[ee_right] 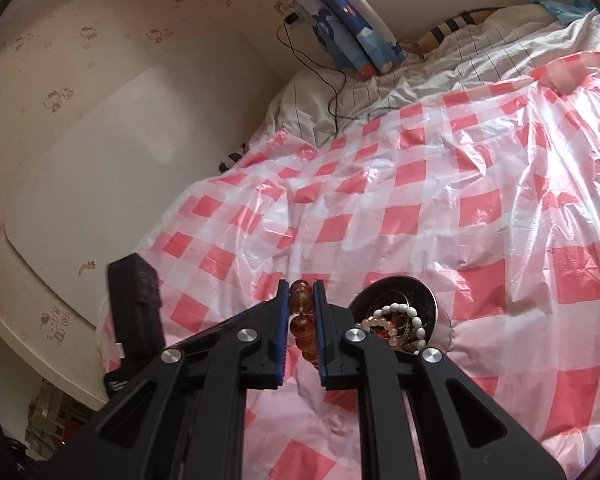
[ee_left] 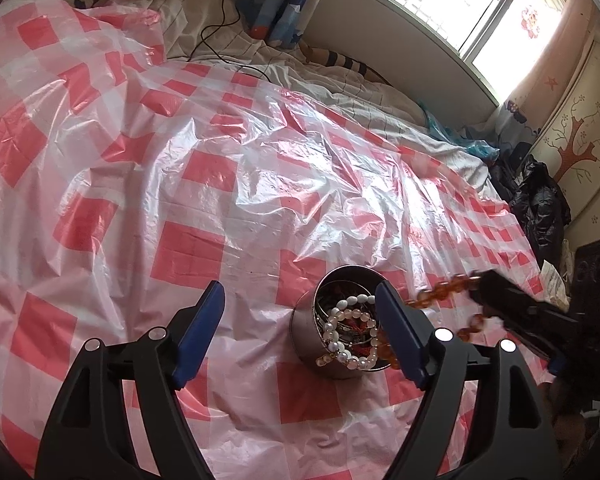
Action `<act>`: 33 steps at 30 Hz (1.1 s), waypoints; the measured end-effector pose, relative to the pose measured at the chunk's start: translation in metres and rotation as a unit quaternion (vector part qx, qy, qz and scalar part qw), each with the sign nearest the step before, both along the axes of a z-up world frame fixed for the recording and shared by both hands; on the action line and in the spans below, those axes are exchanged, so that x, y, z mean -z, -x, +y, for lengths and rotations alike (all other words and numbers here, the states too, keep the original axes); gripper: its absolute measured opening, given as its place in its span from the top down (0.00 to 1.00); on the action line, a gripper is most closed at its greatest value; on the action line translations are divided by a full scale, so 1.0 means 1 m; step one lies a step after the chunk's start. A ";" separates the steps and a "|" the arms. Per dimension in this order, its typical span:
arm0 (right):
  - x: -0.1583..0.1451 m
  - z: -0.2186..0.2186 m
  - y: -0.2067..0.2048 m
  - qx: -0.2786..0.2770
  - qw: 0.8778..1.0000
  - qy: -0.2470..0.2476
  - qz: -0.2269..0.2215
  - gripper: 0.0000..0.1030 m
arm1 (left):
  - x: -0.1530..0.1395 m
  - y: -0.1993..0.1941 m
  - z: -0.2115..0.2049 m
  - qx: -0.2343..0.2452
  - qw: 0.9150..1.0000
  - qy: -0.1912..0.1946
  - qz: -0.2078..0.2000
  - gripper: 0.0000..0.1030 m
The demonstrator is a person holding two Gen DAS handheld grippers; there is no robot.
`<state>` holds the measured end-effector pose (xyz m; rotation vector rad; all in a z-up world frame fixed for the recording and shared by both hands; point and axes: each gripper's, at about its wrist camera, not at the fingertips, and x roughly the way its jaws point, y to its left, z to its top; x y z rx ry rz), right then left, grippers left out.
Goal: Organize jewelry
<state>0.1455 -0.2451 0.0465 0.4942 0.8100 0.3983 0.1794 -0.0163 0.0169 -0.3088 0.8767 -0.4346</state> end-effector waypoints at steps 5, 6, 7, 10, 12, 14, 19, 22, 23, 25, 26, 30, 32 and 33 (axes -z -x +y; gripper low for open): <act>0.020 0.005 -0.001 0.037 0.993 0.113 0.006 0.69 | 0.000 -0.001 0.006 -0.007 1.000 0.001 0.003 0.27; 0.017 0.010 0.004 0.029 0.992 0.125 -0.005 0.67 | -0.001 -0.001 0.008 -0.009 1.000 0.001 0.002 0.26; 0.017 0.016 0.007 0.018 0.990 0.141 -0.012 0.65 | -0.001 -0.001 0.009 -0.010 1.000 0.002 0.002 0.26; 0.019 0.040 0.007 -0.026 0.982 0.188 -0.017 0.64 | -0.001 -0.002 0.010 -0.013 1.000 0.007 0.004 0.25; 0.019 0.045 0.007 -0.033 0.982 0.184 -0.019 0.64 | -0.001 -0.002 0.010 -0.012 1.000 0.007 0.007 0.25; 0.014 0.043 0.014 -0.022 0.984 0.175 -0.028 0.60 | -0.001 0.000 0.007 -0.005 1.000 -0.001 0.004 0.25; 0.006 0.029 0.061 0.053 0.973 0.221 -0.049 0.20 | -0.003 0.017 -0.007 0.009 0.997 -0.070 -0.029 0.24; 0.019 0.023 0.098 0.088 0.961 0.260 -0.035 0.08 | -0.001 0.034 -0.020 0.021 0.992 -0.117 -0.045 0.19; 0.024 0.021 0.106 0.094 0.958 0.268 -0.029 0.08 | -0.001 0.039 -0.023 0.026 0.990 -0.128 -0.049 0.17; 0.035 0.018 0.119 0.109 0.953 0.284 -0.013 0.07 | -0.002 0.053 -0.029 0.034 0.986 -0.150 -0.058 0.13; 0.039 0.017 0.125 0.120 0.950 0.288 -0.002 0.07 | -0.002 0.062 -0.031 0.036 0.984 -0.164 -0.066 0.11; 0.047 0.016 0.142 0.148 0.942 0.300 0.018 0.07 | -0.001 0.097 -0.034 0.032 0.976 -0.198 -0.089 0.07; 0.048 0.021 0.152 0.153 0.939 0.309 0.010 0.07 | 0.001 0.111 -0.032 0.026 0.974 -0.206 -0.089 0.07; 0.048 0.023 0.155 0.153 0.938 0.312 0.008 0.07 | 0.002 0.117 -0.031 0.023 0.974 -0.209 -0.087 0.07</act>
